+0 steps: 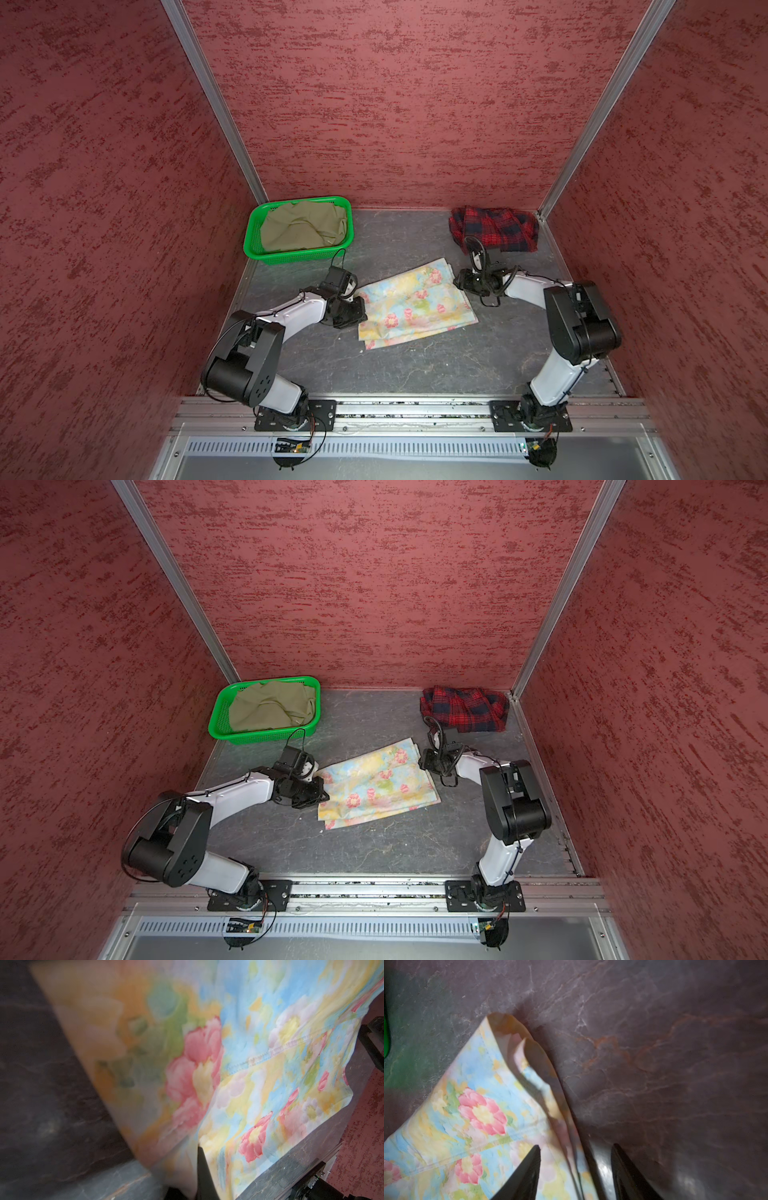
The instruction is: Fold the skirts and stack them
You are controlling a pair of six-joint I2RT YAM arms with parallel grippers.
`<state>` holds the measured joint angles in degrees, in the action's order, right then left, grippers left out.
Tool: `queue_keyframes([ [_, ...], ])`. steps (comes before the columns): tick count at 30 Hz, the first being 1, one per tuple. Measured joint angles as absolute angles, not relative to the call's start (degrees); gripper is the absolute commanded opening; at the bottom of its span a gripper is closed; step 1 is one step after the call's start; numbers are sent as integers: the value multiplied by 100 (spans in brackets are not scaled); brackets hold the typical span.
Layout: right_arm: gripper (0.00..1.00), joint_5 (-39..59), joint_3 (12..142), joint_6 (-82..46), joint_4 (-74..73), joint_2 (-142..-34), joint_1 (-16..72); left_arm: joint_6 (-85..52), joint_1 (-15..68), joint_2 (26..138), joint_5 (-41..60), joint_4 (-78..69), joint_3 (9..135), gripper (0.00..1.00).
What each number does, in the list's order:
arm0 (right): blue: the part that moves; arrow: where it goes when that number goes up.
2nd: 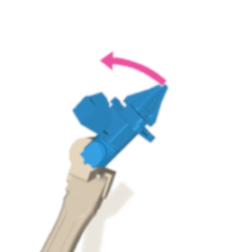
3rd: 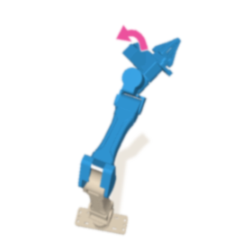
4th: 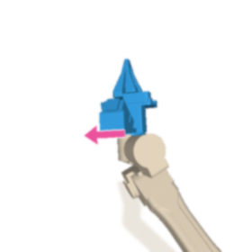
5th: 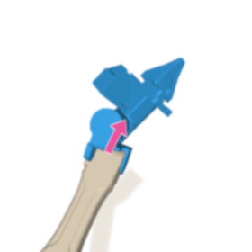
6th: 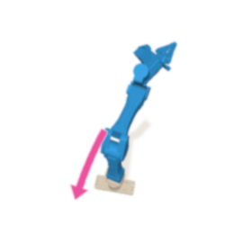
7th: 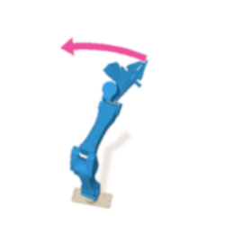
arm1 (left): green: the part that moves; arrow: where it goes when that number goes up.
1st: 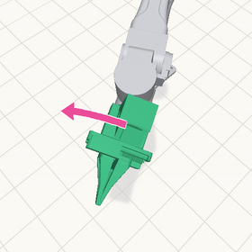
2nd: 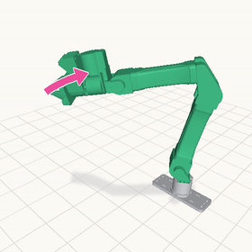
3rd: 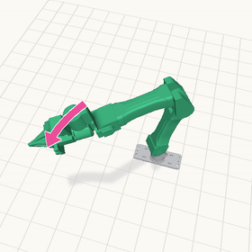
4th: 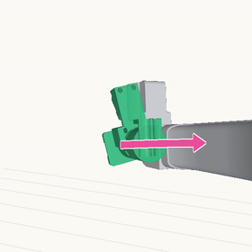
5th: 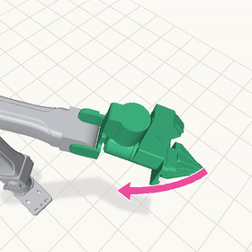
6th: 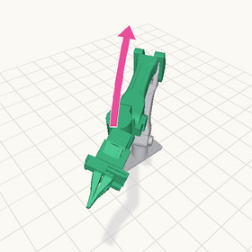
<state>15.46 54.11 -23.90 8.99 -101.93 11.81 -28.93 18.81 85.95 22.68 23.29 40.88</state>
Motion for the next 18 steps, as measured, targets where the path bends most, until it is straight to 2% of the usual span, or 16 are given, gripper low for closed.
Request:
queue_keyframes([
  [10, 42, 1629, 5430, -2158, 611, -10370, 1295, -2840, 1813, 9006, 2386, 2108, 4189, 0],
  [15, 25, 1695, 5312, -2165, 342, -10403, 1352, -2829, 1767, 9013, 2394, 2097, 4191, 0],
  [18, 8, 1723, 5247, -2215, 279, -10379, 1354, -2816, 1752, 9013, 2392, 2097, 4191, 0],
])
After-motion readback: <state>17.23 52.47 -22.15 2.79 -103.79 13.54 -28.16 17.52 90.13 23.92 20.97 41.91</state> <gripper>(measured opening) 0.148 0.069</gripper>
